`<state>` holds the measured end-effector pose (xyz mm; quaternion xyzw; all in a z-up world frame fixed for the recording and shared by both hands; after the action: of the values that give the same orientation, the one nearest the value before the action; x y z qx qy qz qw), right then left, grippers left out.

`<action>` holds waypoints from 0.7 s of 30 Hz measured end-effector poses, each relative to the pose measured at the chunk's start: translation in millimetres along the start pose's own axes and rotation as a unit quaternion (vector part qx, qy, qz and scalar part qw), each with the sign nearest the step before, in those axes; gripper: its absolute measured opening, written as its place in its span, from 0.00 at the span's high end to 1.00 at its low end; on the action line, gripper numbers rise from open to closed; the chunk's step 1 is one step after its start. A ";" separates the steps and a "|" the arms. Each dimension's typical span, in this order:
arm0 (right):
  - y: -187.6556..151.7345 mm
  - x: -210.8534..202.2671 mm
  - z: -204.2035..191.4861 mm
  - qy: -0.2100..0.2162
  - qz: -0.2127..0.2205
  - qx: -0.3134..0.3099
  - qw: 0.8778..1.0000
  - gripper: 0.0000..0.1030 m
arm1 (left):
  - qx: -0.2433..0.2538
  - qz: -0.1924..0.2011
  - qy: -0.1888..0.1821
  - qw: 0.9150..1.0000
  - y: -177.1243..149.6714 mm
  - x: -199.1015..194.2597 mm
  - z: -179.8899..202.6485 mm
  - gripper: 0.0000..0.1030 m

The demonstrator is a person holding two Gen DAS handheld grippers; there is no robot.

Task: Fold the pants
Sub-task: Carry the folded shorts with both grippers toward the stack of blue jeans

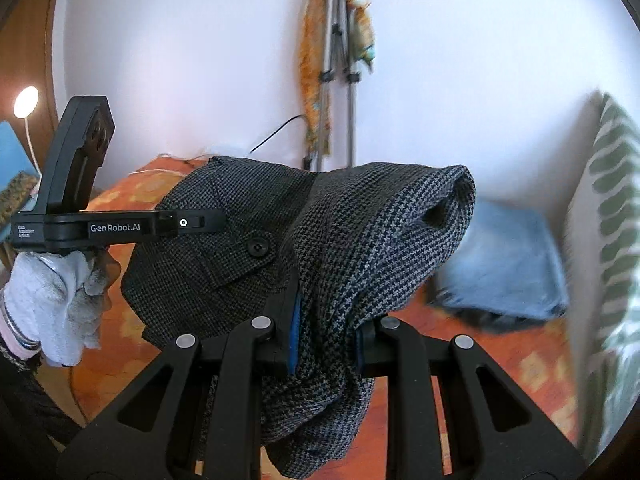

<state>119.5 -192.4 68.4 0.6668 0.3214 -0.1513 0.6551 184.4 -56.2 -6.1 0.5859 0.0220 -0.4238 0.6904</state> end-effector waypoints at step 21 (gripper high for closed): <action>84.1 20.8 127.6 -0.060 0.034 -0.033 0.997 0.80 | 0.044 0.033 -0.012 0.998 103.0 114.0 67.2 0.86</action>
<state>215.7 -306.0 108.5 0.6452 0.2634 -0.1578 0.6996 289.0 -180.3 36.2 0.6111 -0.0245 -0.4086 0.6775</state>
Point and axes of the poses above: each gripper's, at about its wrist camera, not at the fingertips, and x roughly the way its jaws point, z to its right, y to its top, the point moved 2 cm from there along x, roughly the way its jaws point, and after that the axes turned 11 degrees about x, right-handed, at the moved point
